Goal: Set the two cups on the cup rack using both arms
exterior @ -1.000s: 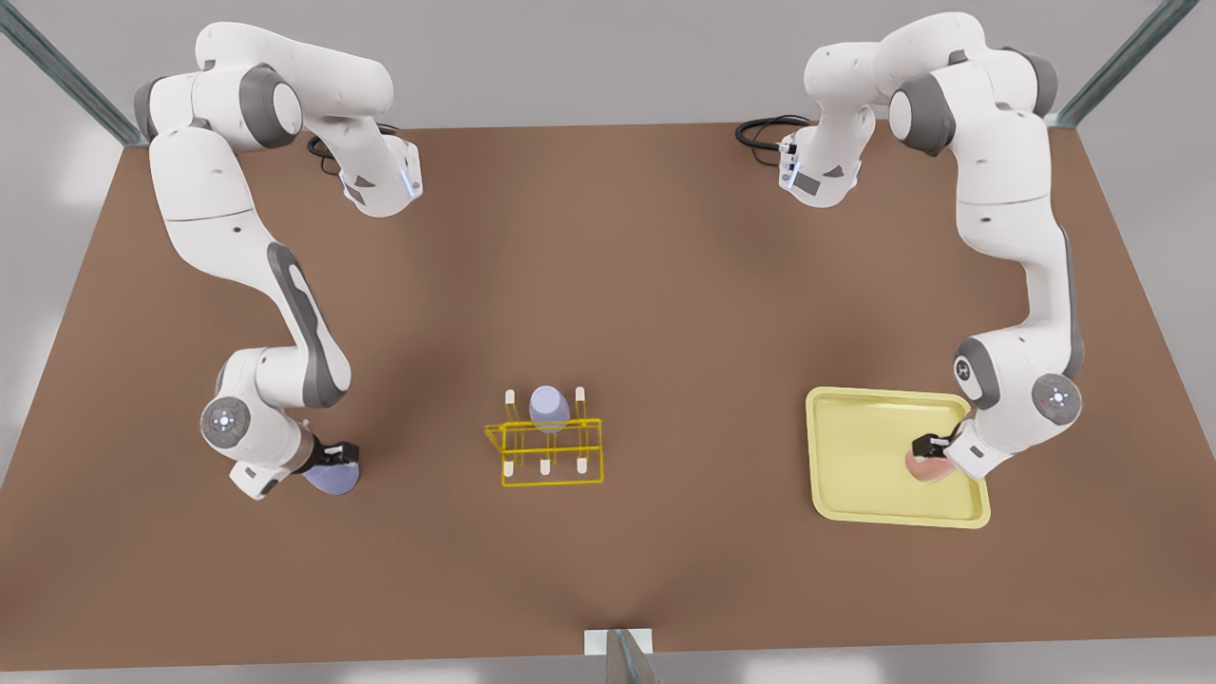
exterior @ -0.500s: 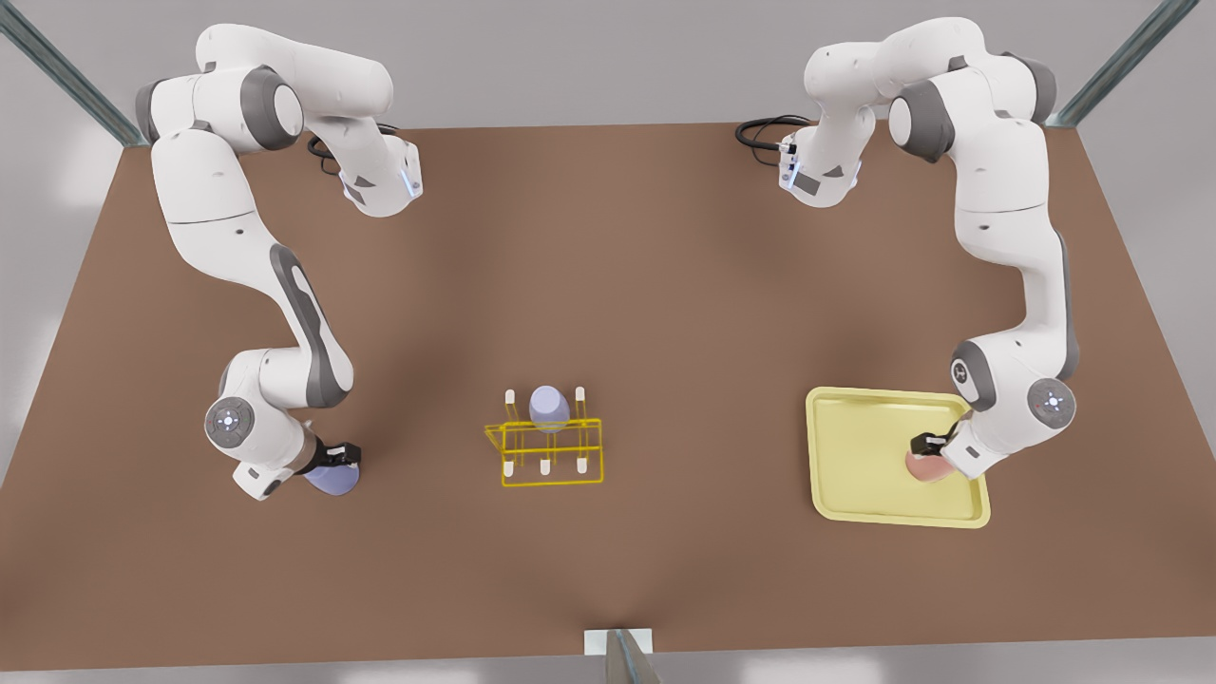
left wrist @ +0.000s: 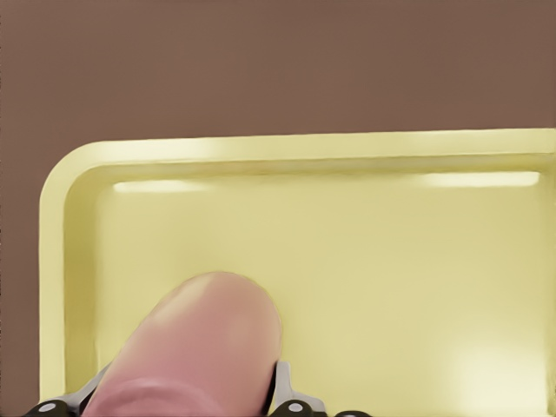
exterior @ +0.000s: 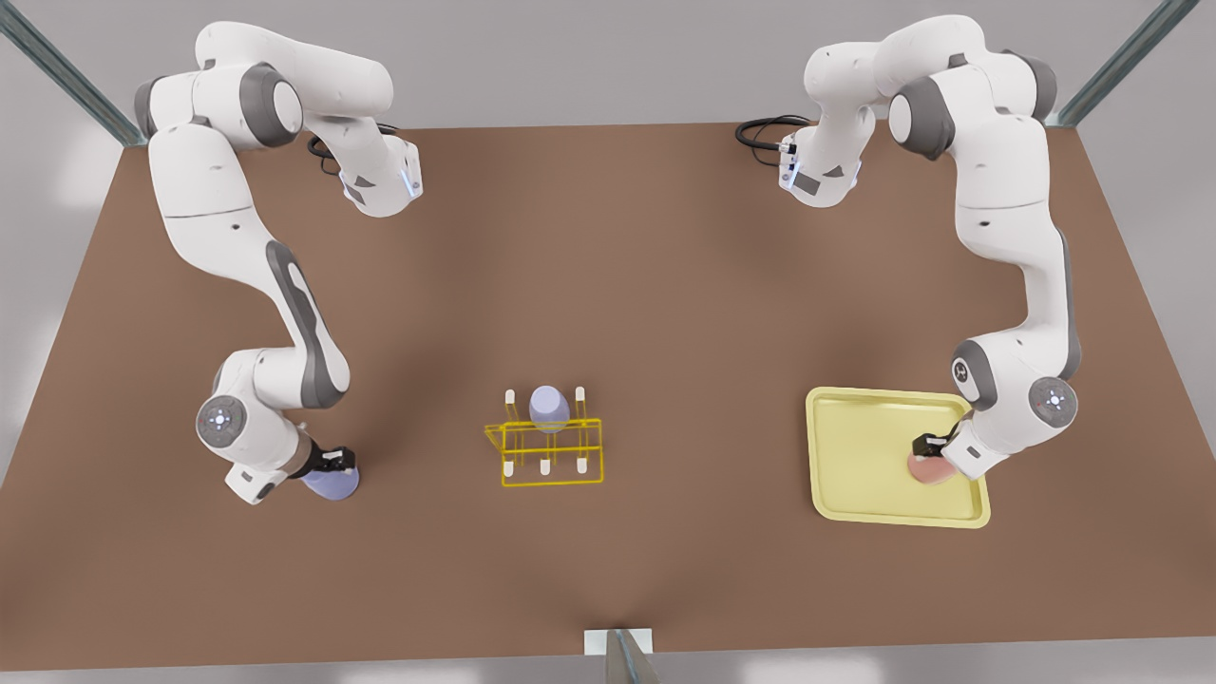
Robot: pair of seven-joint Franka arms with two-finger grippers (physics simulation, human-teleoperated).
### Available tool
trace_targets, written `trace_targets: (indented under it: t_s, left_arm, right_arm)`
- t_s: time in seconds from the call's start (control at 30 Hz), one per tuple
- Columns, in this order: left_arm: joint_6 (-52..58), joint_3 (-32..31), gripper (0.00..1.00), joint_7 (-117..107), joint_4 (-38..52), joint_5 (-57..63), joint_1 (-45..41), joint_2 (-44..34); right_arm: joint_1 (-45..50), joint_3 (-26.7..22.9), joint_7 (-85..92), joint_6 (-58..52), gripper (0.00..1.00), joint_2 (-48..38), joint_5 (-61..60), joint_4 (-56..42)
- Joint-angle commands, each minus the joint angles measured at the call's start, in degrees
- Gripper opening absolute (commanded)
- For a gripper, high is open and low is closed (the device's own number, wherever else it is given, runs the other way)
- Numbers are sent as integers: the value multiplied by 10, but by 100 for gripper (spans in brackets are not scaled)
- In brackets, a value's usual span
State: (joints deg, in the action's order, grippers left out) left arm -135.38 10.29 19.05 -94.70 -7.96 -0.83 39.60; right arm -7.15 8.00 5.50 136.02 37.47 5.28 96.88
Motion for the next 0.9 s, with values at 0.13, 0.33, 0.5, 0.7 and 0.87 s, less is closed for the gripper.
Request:
trace_targets:
  t_s: [0.13, 0.33, 0.5, 0.7, 0.87]
  left_arm:
    - [28, -7, 81, -54, 0, -3, -33, -41]
    - [105, -7, 81, -270, 10, 1, -145, -81]
    - [205, -8, 81, -506, 152, 1, -259, -26]
    - [253, -13, 82, -644, 375, -29, -327, 93]
    - [234, -21, 82, -704, 423, -85, -347, 116]
  right_arm:
    - [0, 37, 7, -11, 79, -20, 2, -17]
    - [4, 98, 8, -13, 79, -20, 2, -59]
    - [12, 149, 0, -26, 80, -20, 1, -93]
    - [74, 157, -51, -57, 80, -18, -32, -151]
    - [81, 172, -51, -112, 80, -16, -48, -169]
